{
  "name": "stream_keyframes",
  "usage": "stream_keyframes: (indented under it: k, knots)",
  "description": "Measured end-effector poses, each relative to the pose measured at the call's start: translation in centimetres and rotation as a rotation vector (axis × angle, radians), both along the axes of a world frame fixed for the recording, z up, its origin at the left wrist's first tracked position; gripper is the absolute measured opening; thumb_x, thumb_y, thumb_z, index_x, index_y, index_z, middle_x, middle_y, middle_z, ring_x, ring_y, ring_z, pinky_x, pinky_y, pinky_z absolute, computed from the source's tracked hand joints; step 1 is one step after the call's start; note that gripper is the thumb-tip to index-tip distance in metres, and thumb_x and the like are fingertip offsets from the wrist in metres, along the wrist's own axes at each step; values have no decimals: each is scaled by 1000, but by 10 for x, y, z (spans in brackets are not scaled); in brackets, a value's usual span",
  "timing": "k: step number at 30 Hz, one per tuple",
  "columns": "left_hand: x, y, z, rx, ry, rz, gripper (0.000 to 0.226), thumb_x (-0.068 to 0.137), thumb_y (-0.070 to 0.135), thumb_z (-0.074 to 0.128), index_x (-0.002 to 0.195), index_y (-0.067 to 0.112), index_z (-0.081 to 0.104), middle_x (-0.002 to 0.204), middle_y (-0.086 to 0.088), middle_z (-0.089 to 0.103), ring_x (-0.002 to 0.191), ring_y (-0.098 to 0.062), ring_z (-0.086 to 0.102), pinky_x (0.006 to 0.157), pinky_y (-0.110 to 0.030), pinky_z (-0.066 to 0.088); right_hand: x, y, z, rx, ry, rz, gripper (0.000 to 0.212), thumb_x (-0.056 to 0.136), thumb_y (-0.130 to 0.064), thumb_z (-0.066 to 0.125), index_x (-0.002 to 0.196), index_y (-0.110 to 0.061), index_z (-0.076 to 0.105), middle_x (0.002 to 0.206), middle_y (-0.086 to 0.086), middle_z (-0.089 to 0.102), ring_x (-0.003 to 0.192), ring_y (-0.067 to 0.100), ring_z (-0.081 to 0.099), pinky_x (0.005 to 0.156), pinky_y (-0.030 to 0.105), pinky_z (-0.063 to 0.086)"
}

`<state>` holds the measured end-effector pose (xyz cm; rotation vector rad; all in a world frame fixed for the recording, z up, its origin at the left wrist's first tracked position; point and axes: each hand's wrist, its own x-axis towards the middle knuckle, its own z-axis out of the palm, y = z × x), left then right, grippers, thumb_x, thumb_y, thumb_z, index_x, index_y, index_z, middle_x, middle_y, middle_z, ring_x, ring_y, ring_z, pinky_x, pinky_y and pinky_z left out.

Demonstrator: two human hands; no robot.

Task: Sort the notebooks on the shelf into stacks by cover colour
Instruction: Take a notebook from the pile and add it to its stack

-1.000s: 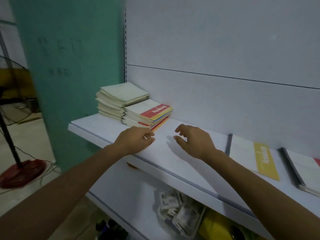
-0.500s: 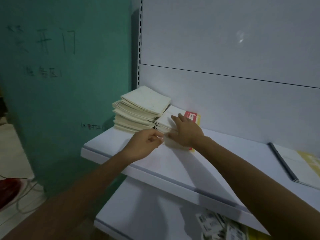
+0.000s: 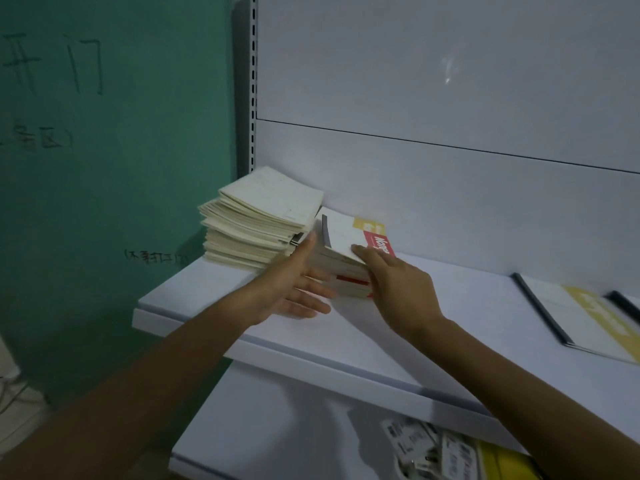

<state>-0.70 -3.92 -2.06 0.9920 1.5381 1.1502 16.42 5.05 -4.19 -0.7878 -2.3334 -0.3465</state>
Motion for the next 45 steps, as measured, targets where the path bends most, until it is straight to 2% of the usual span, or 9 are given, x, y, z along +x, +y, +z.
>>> stream_keyframes:
  k: [5, 9, 12, 18, 22, 26, 36, 40, 45]
  knots:
    - [23, 10, 14, 28, -349, -20, 46, 90, 47, 54, 120, 13, 61, 103, -13, 72, 88, -25, 71, 72, -37, 59, 21, -12, -16, 268, -86, 101, 56, 72, -10, 79, 125, -17, 62, 116, 14, 67, 96, 32, 69, 68, 39, 57]
    - [38, 16, 19, 33, -181, -11, 36, 93, 10, 57, 129, 7, 54, 115, -15, 67, 99, -27, 66, 78, -38, 58, 39, -11, -16, 251, -116, 148, 42, 91, -45, 53, 125, -20, 62, 121, 6, 66, 101, 27, 68, 75, 37, 56]
    - [42, 12, 24, 110, -63, -22, 35, 95, 6, 52, 130, 9, 54, 122, -12, 64, 105, -26, 64, 86, -36, 53, 45, -8, -6, -75, 83, 297, 56, 94, -60, 30, 116, -22, 65, 117, -5, 67, 101, 14, 65, 82, 24, 49]
    - [40, -10, 31, 262, 213, 177, 33, 97, 9, 50, 127, 18, 57, 104, 6, 66, 84, -5, 64, 69, -19, 52, -1, 34, 12, -761, 809, 89, 13, 97, -28, 50, 103, -19, 56, 106, -3, 63, 95, 11, 62, 78, 26, 50]
    - [32, -25, 27, 298, 273, 248, 28, 96, 12, 51, 120, 22, 60, 93, 14, 64, 85, -5, 64, 66, -19, 50, -28, 63, 18, -1209, 905, -139, 53, 88, -32, 66, 130, -10, 43, 128, 8, 53, 108, 25, 55, 78, 31, 49]
    - [15, -36, 19, 290, 283, 220, 21, 96, 13, 52, 110, 27, 59, 93, 16, 65, 85, -5, 65, 65, -18, 51, -31, 64, 15, -1491, 882, -119, 40, 74, -36, 79, 92, -9, 55, 91, 8, 67, 70, 21, 66, 53, 30, 49]
    - [-9, -28, 1, 284, 110, 191, 21, 96, 10, 52, 91, 30, 59, 83, 16, 66, 76, -4, 66, 59, -18, 52, -25, 71, 17, -1265, 885, -304, 19, 84, -17, 72, 88, -8, 56, 98, 11, 63, 88, 25, 59, 67, 34, 43]
    - [-10, -24, -2, 258, 80, 154, 19, 96, 10, 52, 101, 26, 61, 92, 11, 68, 85, -10, 67, 67, -22, 54, -28, 69, 20, -1211, 939, -303, 12, 89, -15, 56, 86, -5, 50, 90, 13, 55, 69, 22, 52, 55, 29, 38]
    - [-10, -18, -7, 189, -38, 135, 25, 94, 19, 58, 119, 17, 62, 110, -3, 70, 97, -21, 68, 90, -40, 54, -18, 60, 18, -1268, 917, -295, 23, 88, -22, 67, 77, -7, 52, 72, 7, 55, 51, 15, 44, 46, 24, 32]
